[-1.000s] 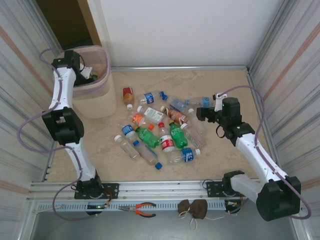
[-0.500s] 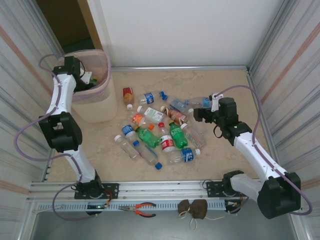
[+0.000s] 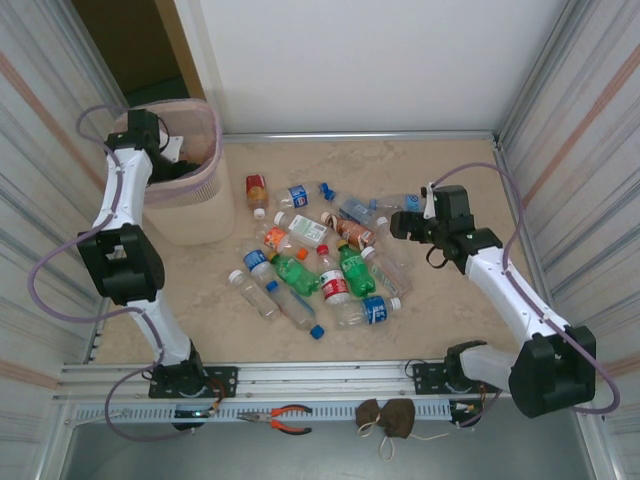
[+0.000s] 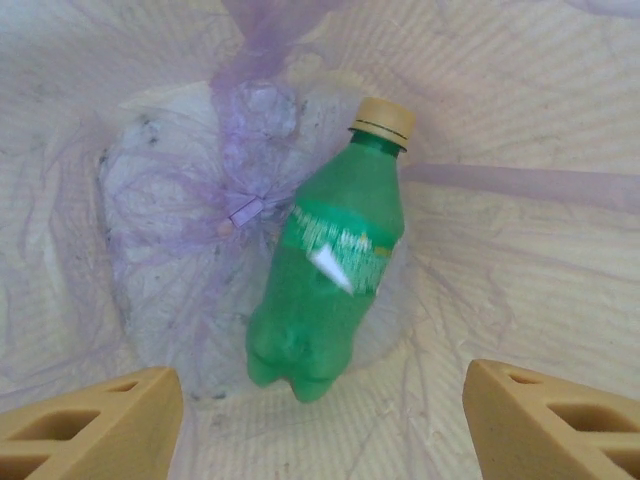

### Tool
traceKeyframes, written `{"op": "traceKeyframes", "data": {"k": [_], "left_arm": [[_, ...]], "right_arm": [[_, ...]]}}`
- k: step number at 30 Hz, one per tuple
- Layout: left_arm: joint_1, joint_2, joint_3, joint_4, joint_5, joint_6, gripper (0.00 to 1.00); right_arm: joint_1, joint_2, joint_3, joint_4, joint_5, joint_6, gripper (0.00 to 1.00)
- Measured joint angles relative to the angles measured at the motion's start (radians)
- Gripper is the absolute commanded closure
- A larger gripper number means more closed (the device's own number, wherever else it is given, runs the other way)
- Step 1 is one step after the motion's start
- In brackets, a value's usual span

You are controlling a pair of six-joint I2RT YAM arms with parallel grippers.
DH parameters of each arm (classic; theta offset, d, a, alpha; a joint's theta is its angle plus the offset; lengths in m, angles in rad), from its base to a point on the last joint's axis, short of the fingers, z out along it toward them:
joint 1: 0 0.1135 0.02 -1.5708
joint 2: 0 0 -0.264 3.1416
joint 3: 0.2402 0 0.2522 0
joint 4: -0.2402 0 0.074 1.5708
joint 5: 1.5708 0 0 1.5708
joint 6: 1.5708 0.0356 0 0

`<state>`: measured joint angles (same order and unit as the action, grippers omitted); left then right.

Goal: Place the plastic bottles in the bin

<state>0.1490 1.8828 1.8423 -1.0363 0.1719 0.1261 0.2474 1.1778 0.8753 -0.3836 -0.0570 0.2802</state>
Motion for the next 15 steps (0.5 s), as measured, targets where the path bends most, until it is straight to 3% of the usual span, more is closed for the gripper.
{"op": "traceKeyframes", "data": {"k": [15], "left_arm": [[0.0, -0.114, 0.001, 0.014, 0.113, -0.027, 0.26]], "right_arm": [[0.057, 0.404, 0.266, -0.2, -0.035, -0.113, 0.26]]}}
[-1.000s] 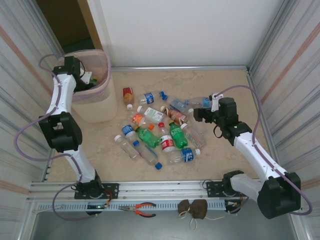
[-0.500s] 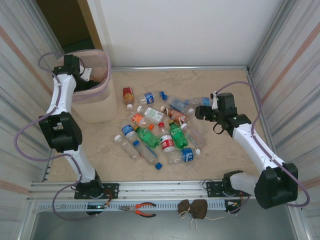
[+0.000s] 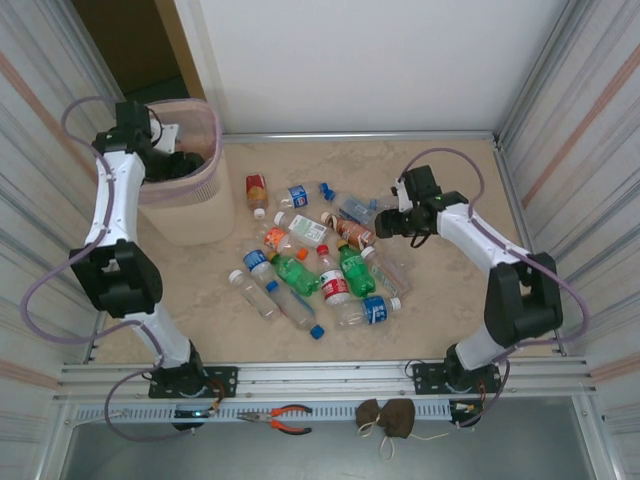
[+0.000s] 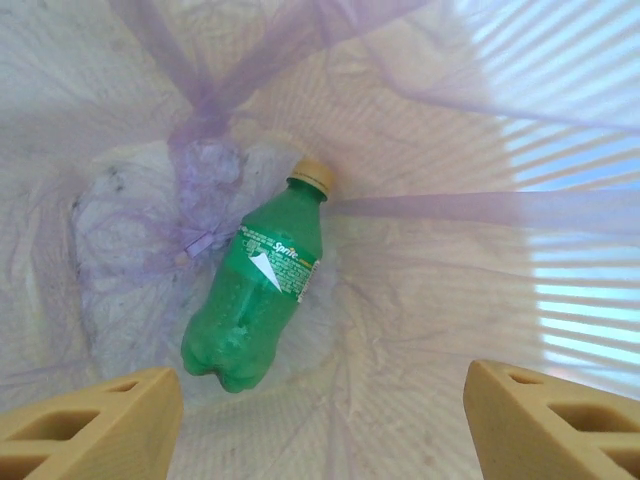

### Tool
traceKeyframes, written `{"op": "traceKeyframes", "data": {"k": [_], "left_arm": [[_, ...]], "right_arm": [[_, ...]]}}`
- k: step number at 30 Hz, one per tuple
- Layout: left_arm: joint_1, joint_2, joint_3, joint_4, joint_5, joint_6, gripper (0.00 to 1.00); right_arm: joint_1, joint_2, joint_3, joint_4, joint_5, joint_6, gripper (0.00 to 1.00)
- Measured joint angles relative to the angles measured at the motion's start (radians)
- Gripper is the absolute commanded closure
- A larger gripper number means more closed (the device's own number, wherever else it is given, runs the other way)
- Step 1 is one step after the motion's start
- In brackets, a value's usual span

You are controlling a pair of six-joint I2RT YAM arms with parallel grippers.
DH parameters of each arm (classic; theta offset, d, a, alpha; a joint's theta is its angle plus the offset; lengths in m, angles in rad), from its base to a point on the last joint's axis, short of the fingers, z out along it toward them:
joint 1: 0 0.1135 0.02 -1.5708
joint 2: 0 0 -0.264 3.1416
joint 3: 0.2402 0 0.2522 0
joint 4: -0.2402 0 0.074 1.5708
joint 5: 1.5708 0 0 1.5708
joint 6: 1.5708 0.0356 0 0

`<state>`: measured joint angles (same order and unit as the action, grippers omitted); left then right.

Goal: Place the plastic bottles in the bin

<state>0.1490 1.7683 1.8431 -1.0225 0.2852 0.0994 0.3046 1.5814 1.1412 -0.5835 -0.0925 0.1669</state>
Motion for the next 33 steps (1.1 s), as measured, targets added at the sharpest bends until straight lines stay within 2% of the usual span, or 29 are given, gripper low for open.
{"op": "traceKeyframes", "data": {"k": [20, 26, 33], "left_arm": [[0.0, -0.224, -0.054, 0.086, 0.245, -0.06, 0.24], [0.0, -0.311, -0.168, 0.191, 0.327, -0.102, 0.23], [0.0, -0.359, -0.24, 0.331, 0.406, -0.18, 0.27]], "right_arm": [[0.002, 0.254, 0.126, -0.057, 0.018, -0.05, 0.29], [0.001, 0.286, 0.127, -0.06, 0.023, -0.069, 0.34], [-0.005, 0.285, 0.13, -0.065, 0.025, -0.074, 0.43]]}}
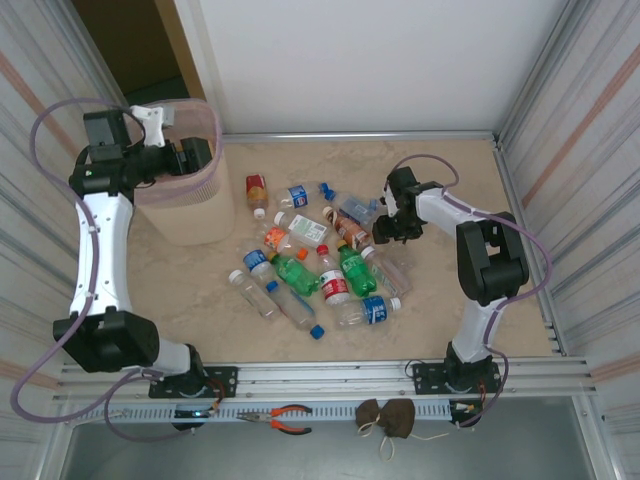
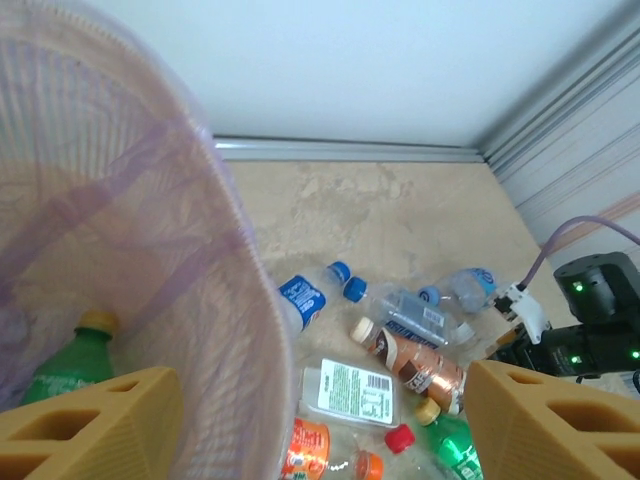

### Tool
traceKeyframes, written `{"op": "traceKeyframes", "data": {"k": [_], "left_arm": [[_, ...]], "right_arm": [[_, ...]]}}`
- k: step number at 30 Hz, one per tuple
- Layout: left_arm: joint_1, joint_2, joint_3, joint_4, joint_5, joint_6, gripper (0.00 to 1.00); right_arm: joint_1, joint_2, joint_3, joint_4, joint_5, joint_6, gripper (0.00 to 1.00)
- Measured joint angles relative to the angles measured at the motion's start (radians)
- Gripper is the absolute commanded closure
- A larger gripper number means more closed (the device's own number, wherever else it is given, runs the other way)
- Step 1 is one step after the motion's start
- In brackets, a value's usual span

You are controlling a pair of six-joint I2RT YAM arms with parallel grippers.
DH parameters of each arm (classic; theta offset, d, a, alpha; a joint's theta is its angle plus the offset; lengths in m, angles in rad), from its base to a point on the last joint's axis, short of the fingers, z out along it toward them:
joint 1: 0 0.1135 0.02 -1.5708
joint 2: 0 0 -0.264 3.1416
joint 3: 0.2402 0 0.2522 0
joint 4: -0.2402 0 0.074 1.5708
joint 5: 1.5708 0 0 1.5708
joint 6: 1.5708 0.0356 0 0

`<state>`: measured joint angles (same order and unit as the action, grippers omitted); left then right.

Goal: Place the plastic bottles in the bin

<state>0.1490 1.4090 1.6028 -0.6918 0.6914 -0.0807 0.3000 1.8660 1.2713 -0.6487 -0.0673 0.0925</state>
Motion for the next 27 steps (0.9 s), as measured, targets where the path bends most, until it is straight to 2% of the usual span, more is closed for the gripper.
{"op": "traceKeyframes", "data": {"k": [5, 12, 19, 27], "left_arm": [[0.0, -0.037, -0.062, 0.097, 0.033, -0.059, 0.29], [-0.02, -0.093, -0.115, 0.237, 0.072, -0.135, 0.3], [-0.165, -0.124, -0.142, 0.359, 0.092, -0.133, 0.29], [-0.333, -0.126, -0.187, 0.556, 0.14, -0.16, 0.29]], "right_arm": [[-0.002, -0.038, -0.01, -0.011, 0.02, 0.0, 0.44], [-0.013, -0.251, -0.021, -0.027, 0.022, 0.012, 0.44], [-0.012, -0.491, -0.021, 0.011, -0.054, 0.084, 0.43], [0.005, -0.705, -0.03, 0.216, -0.164, 0.214, 0.43]]}}
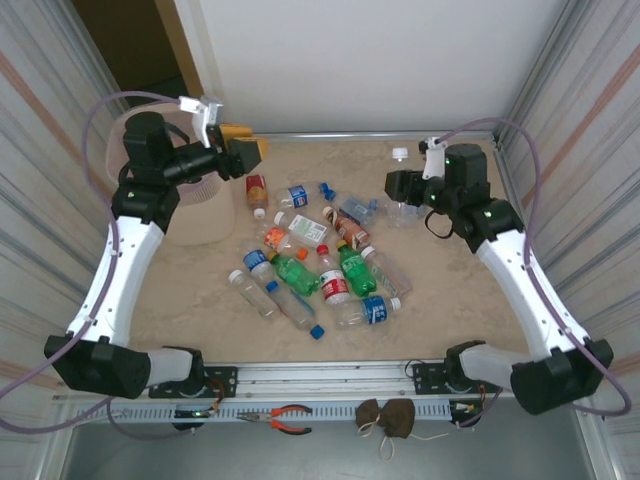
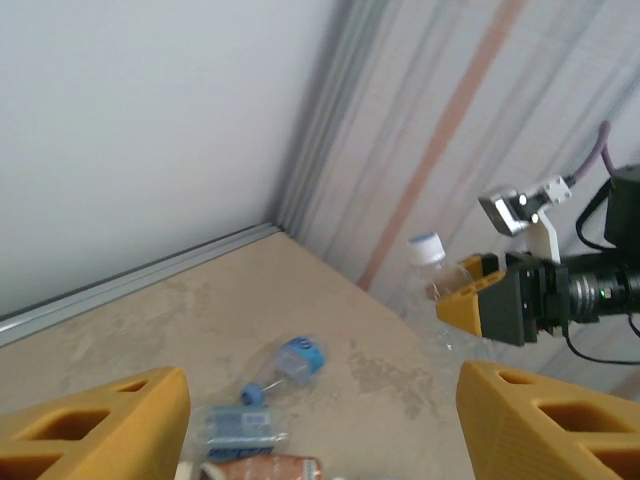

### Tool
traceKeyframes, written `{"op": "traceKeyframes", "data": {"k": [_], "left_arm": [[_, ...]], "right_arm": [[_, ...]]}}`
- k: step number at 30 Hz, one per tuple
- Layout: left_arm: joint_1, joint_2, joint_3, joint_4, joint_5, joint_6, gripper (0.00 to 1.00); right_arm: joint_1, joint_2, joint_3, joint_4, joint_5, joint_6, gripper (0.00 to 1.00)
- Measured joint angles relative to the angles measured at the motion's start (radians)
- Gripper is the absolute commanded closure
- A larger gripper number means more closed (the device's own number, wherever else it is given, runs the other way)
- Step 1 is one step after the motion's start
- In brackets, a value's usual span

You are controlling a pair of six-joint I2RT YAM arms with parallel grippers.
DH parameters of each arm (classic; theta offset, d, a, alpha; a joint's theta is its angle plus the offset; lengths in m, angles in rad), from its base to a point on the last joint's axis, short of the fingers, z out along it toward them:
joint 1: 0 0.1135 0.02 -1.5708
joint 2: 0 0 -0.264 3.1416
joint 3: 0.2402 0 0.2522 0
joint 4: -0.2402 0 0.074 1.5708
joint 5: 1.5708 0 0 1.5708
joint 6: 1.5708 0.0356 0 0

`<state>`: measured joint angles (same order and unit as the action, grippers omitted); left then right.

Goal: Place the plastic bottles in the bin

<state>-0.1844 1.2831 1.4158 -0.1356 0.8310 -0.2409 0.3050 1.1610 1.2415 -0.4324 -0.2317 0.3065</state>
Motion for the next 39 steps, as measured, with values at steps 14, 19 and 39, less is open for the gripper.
{"op": "traceKeyframes", "data": {"k": [14, 19, 39], "left_arm": [[-0.317, 0.118, 0.038, 0.164, 0.06, 0.012, 0.2], [-0.369, 0.191, 0.103, 0.171, 0.068, 0.014, 0.2], [-0.48, 0.306, 0.2, 0.169, 0.179, 0.06, 0.28]], "right_arm": [[0.086, -0.109, -0.004, 0.351, -0.128, 0.143, 0.42], [0.128, -0.109, -0.002, 0.404, -0.147, 0.157, 0.42], [0.177, -0.112, 0.027, 0.463, -0.159, 0.162, 0.41]]}}
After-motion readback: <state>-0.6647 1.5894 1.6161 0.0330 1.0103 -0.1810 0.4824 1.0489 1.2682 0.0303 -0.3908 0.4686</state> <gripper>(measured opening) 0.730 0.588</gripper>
